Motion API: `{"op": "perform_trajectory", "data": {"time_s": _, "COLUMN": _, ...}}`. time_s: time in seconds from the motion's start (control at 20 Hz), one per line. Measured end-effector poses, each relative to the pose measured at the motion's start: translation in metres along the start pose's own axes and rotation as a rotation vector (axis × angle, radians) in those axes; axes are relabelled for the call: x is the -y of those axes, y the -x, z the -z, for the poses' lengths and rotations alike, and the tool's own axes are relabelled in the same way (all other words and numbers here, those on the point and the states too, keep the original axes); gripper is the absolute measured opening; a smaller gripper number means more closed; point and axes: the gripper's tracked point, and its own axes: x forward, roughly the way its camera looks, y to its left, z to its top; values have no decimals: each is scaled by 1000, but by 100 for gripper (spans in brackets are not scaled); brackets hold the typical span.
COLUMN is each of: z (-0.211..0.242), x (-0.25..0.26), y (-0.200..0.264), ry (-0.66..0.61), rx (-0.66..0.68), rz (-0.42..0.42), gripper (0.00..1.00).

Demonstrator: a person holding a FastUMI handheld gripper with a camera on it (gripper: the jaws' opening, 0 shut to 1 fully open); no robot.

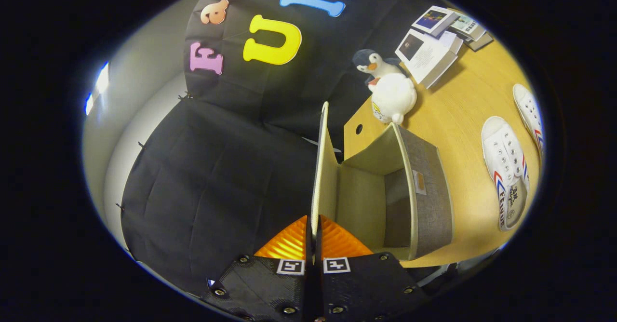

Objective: Open the storage box then place both shoes into the box .Put the left shoe in first, then the right shoe, with the right side of both shoes facing outward in a uniform manner.

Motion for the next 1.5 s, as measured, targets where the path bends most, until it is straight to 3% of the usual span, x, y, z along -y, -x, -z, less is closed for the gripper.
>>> {"op": "perform_trajectory", "data": {"time_s": 0.5, "z": 39, "x": -77, "y": -61, "ry": 168, "rx": -28, "rz": -23, "gripper": 0}}
{"op": "perform_trajectory", "data": {"time_s": 1.0, "z": 88, "x": -104, "y": -130, "ry": 247, "rx": -69, "rz": -24, "gripper": 1}}
{"op": "perform_trajectory", "data": {"time_s": 1.15, "z": 92, "x": -111, "y": -137, "ry": 318, "rx": -62, "rz": -20, "gripper": 13}}
{"op": "perform_trajectory", "data": {"time_s": 1.25, "z": 90, "x": -113, "y": -140, "ry": 378, "rx": -52, "rz": -15, "gripper": 61}}
{"op": "perform_trajectory", "data": {"time_s": 1.35, "z": 82, "x": -110, "y": -137, "ry": 447, "rx": -15, "rz": 11, "gripper": 97}}
{"op": "perform_trajectory", "data": {"time_s": 1.5, "z": 60, "x": -100, "y": -119, "ry": 537, "rx": 42, "rz": 64, "gripper": 97}}
